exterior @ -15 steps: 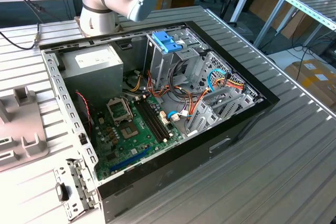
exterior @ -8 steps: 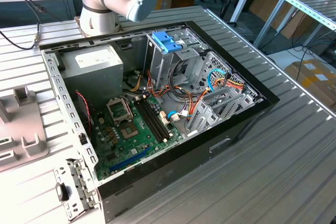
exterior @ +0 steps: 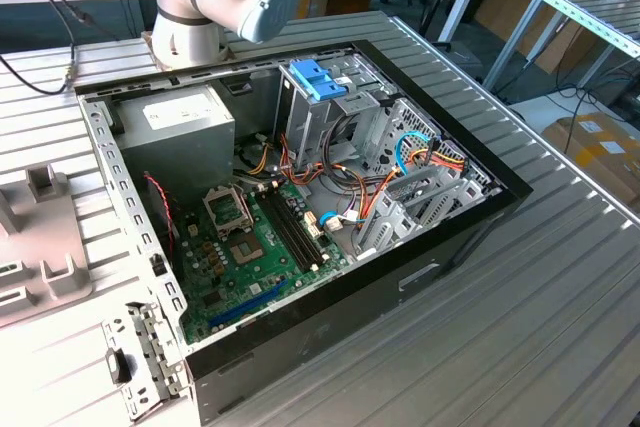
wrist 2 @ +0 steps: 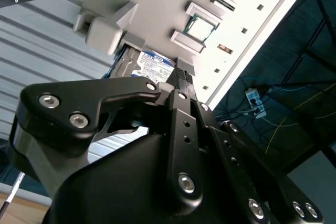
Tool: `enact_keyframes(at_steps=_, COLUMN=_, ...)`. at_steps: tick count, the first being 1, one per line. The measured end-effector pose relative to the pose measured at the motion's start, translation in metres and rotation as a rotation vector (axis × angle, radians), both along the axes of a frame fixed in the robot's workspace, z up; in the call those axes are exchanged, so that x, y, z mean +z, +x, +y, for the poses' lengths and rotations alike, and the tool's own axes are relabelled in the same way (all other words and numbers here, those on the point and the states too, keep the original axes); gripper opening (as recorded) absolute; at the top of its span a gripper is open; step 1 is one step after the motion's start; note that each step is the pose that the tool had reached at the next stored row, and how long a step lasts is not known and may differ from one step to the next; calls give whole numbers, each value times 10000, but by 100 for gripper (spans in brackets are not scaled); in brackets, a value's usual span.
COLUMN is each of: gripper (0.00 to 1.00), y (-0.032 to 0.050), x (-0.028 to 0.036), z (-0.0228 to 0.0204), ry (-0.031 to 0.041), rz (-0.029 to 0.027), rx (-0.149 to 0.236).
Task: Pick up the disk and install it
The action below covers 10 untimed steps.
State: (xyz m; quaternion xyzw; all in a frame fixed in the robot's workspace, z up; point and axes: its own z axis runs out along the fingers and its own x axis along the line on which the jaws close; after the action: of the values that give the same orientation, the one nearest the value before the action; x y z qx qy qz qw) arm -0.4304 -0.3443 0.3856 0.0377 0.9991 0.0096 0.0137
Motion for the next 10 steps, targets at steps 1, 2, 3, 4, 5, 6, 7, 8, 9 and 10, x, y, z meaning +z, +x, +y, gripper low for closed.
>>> enact_keyframes(at_steps=1, gripper=11, y=1, x=0, z=22, ry=0, rz=0, rx=0)
enact_keyframes(at_steps=2, gripper=11, y=1, x=-1, z=51, ry=0, rz=0, rx=-1)
enact_keyframes(at_steps=3, gripper=11, y=1, x=-1, z=91, ry=0, rz=0, rx=-1)
enact_keyframes(at_steps=4, gripper=11, y=1, x=-2, z=115, ry=0, rz=0, rx=-1)
enact_keyframes(at_steps=5, gripper=11, y=1, x=-2, z=130, ry=0, rz=0, rx=-1)
enact_keyframes(at_steps=6, gripper=11, y=1, x=-2, z=152, ry=0, rz=1, rx=0)
enact_keyframes(at_steps=7, gripper=11, y=1, x=-4, z=159, ry=0, rz=0, rx=1)
enact_keyframes(at_steps=8, gripper=11, y=1, x=-7, z=163, ry=1, rz=-1, rx=0)
enact_keyframes(at_steps=9, gripper=11, y=1, x=-7, z=168, ry=0, rz=1, rx=-1)
enact_keyframes(at_steps=10, gripper=11, y=1, x=-8, z=176, ry=-1, rz=3, rx=-1)
